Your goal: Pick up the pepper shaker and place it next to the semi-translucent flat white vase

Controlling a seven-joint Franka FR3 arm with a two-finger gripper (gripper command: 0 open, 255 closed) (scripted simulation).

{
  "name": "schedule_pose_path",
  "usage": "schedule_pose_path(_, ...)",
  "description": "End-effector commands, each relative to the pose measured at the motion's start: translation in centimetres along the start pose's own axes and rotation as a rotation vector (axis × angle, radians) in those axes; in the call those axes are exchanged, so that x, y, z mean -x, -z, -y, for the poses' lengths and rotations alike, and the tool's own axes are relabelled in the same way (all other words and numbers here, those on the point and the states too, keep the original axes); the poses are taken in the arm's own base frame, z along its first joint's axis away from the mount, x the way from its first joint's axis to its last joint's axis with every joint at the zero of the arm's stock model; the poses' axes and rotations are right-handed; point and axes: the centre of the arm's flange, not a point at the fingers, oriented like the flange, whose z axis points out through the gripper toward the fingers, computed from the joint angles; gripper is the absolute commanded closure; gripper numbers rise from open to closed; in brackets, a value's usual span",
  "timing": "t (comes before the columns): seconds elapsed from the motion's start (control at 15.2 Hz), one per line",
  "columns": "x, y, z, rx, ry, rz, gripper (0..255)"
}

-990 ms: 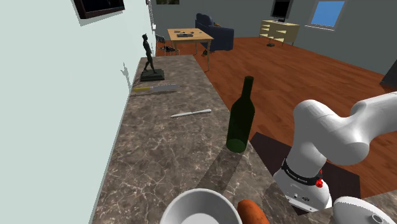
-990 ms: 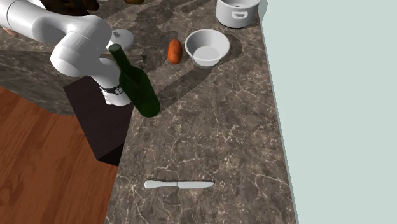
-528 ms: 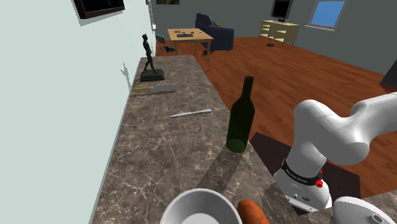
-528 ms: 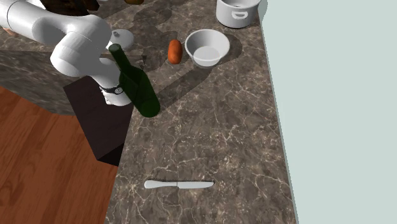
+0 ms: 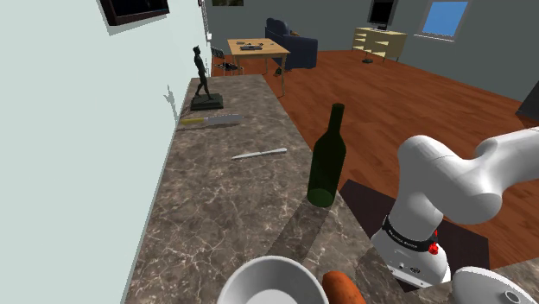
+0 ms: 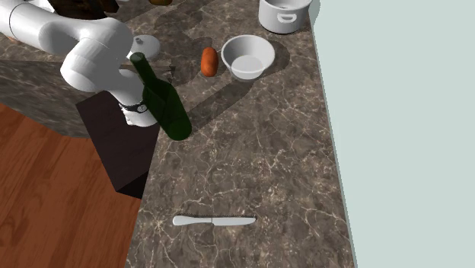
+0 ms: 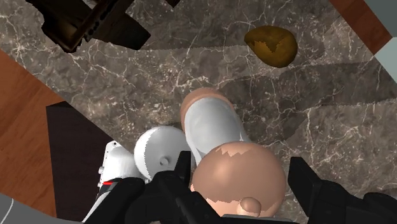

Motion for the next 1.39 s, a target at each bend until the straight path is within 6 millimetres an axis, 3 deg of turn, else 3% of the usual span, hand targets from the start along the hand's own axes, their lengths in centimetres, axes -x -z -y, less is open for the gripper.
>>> schedule_pose_path(0.0,0.0,-1.2,-0.1,0.0,0.0,0.0,255)
schedule_pose_path(1.32,-0.1,-11.7,-1.3,0.0,0.0,0.0,255)
